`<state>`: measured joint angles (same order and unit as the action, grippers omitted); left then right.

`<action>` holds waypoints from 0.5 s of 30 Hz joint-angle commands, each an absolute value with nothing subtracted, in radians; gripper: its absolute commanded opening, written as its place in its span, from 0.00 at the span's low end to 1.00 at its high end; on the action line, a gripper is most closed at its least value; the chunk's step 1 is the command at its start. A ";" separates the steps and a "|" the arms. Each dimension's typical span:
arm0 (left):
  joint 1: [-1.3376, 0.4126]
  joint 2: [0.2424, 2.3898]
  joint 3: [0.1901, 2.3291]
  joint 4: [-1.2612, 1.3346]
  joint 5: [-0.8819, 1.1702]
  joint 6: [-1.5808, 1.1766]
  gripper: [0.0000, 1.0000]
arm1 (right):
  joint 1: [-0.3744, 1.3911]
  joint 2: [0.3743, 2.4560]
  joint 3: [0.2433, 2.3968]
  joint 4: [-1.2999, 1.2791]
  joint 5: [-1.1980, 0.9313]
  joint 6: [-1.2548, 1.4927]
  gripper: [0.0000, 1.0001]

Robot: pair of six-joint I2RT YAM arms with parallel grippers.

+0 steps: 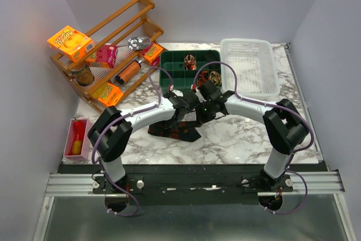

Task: Roll the ties
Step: Roll the tie at the center of the board.

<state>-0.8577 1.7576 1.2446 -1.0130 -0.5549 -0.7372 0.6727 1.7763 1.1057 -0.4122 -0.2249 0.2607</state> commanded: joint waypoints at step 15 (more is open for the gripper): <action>-0.861 1.643 1.111 -0.767 -0.331 -0.741 0.73 | 0.663 1.736 1.094 -0.400 -0.215 0.253 0.02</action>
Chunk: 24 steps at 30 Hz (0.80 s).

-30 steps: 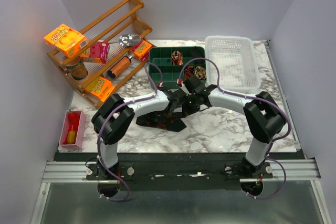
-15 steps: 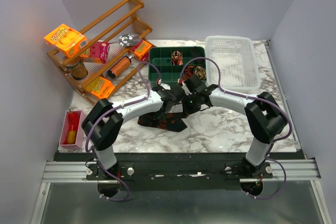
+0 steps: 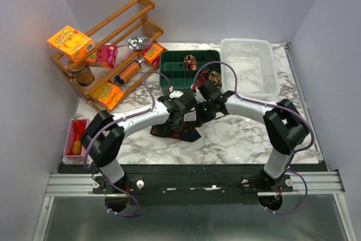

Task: Roll the ties
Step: Roll the tie at the center of the board.

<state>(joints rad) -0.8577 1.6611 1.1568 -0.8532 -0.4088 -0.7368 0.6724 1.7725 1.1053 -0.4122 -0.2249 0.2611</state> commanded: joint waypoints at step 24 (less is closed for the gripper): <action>-0.724 1.378 0.979 -0.592 -0.170 -0.700 0.78 | 0.650 1.715 1.092 -0.428 -0.193 0.268 0.11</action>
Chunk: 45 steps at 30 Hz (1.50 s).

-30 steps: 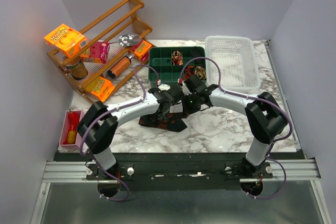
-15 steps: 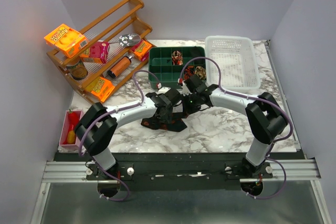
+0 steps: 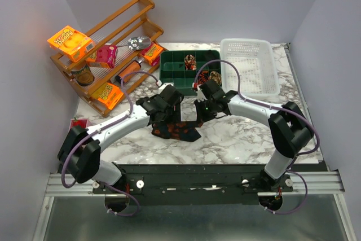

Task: Roll the ties
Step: Roll the tie at the center of the board.

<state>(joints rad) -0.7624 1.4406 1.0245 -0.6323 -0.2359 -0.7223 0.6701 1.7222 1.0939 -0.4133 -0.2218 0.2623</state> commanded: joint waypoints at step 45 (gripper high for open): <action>-0.634 1.259 0.810 -0.514 -0.083 -0.698 0.78 | 0.595 1.714 1.045 -0.402 -0.276 0.307 0.01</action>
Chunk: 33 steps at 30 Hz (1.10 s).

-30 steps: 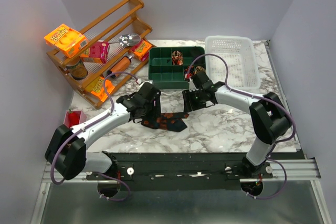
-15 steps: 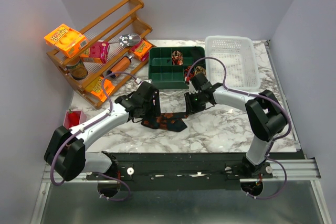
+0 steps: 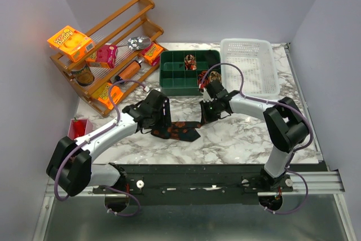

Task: Roll the ties
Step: Roll the tie at the center of the board.

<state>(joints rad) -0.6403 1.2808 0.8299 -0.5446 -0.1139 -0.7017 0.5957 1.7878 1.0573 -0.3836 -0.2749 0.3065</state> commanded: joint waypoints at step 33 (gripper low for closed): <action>-0.647 1.266 0.807 -0.482 -0.101 -0.703 0.75 | 0.649 1.568 0.939 -0.479 -0.387 0.345 0.01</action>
<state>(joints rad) -0.6361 1.3132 0.8051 -0.4866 -0.0925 -0.7029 0.6415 1.5764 0.9230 -0.4583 -0.3729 0.3359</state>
